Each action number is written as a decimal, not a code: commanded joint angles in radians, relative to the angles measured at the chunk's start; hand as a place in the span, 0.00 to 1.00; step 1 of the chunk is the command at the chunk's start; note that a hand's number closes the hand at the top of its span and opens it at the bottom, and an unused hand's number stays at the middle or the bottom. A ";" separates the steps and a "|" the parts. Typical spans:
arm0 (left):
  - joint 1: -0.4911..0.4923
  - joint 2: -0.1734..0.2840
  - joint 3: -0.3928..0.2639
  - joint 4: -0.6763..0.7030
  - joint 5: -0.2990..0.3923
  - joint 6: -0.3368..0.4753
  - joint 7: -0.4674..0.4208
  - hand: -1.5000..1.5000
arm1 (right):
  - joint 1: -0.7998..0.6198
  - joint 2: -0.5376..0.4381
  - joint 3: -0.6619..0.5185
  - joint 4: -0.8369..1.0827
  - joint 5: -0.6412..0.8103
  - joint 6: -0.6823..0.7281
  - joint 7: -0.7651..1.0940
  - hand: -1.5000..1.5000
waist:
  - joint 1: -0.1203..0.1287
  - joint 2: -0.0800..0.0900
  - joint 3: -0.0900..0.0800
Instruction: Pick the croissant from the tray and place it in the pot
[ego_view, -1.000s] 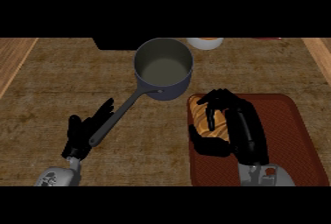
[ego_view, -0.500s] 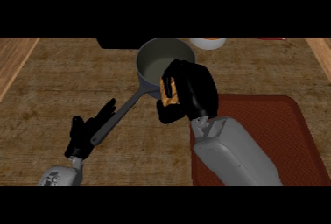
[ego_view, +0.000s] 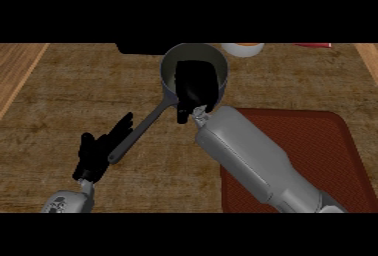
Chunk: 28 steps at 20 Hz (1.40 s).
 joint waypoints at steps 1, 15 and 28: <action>-0.011 -0.028 -0.035 0.011 -0.030 0.007 -0.008 0.50 | -0.084 0.001 0.089 0.181 -0.090 0.007 0.088 1.00 | 0.026 0.007 0.000; -0.060 -0.028 -0.030 -0.007 -0.016 -0.022 0.031 0.50 | -0.112 0.001 0.091 0.241 -0.461 -0.226 0.044 0.00 | 0.068 0.015 0.002; 0.007 -0.001 0.015 0.007 -0.013 -0.012 -0.008 0.50 | -0.063 0.001 -0.117 0.177 -0.507 -0.908 -0.185 0.00 | -0.009 -0.001 0.002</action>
